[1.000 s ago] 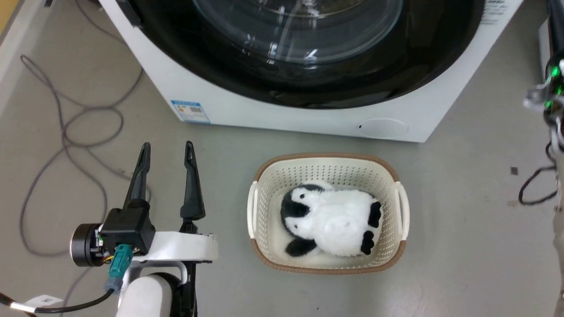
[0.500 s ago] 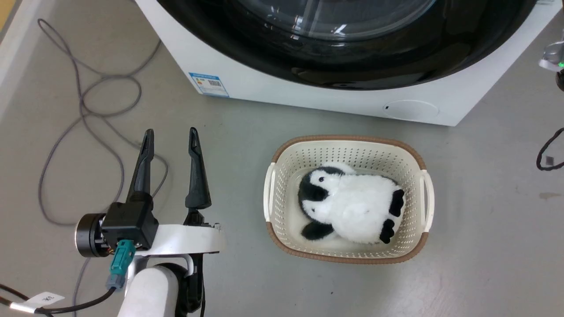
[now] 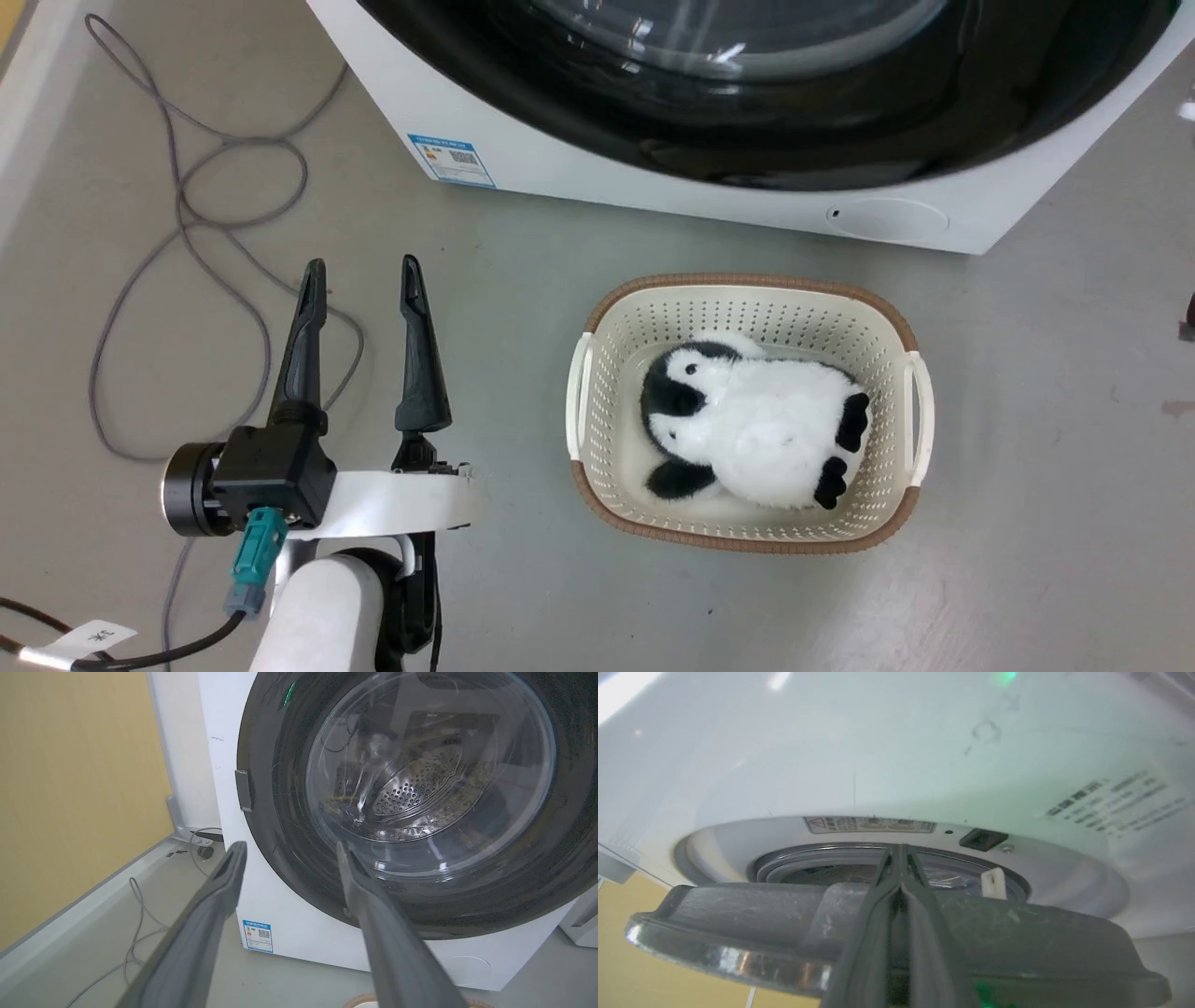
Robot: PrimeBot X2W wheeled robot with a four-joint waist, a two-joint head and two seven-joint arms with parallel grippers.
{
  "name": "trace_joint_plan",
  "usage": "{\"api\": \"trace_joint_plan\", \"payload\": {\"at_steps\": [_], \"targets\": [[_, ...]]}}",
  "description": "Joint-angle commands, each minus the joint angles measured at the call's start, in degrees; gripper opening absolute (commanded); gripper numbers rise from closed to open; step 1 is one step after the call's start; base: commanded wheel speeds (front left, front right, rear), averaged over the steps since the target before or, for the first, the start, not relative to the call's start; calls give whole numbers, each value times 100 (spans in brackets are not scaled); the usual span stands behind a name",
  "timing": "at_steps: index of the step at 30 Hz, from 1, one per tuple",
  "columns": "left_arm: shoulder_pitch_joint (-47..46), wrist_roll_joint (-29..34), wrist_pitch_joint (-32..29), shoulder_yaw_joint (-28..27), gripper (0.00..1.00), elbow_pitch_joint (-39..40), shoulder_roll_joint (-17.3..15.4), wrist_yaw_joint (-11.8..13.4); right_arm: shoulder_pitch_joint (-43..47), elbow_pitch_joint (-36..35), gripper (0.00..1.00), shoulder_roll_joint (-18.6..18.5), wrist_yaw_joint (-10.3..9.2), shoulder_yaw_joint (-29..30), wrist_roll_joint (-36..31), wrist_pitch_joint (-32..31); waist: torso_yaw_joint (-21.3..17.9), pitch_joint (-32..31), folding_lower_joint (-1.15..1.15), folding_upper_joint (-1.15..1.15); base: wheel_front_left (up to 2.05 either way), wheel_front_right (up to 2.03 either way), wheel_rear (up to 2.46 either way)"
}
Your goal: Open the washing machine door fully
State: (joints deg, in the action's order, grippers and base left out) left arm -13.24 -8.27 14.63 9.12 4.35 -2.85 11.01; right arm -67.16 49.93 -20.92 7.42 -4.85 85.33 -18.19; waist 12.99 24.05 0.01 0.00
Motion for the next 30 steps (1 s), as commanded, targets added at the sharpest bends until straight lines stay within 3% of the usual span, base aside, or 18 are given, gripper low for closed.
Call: {"api": "trace_joint_plan", "payload": {"at_steps": [1,14,30], "targets": [[-70,-16,37,6,100,-12,-3,41,49,-11,0,130,7,-139,90,-181,-21,-70,-1,0,0,0,0],[188,70,37,-184,100,-104,-3,-73,1018,-680,0,225,7,-532,176,-876,-297,-596,-1,0,0,0,0],[702,204,37,-444,100,-300,-3,-240,2728,-2174,0,553,7,-1178,391,-1656,-533,-1336,-1,0,0,0,0]]}}
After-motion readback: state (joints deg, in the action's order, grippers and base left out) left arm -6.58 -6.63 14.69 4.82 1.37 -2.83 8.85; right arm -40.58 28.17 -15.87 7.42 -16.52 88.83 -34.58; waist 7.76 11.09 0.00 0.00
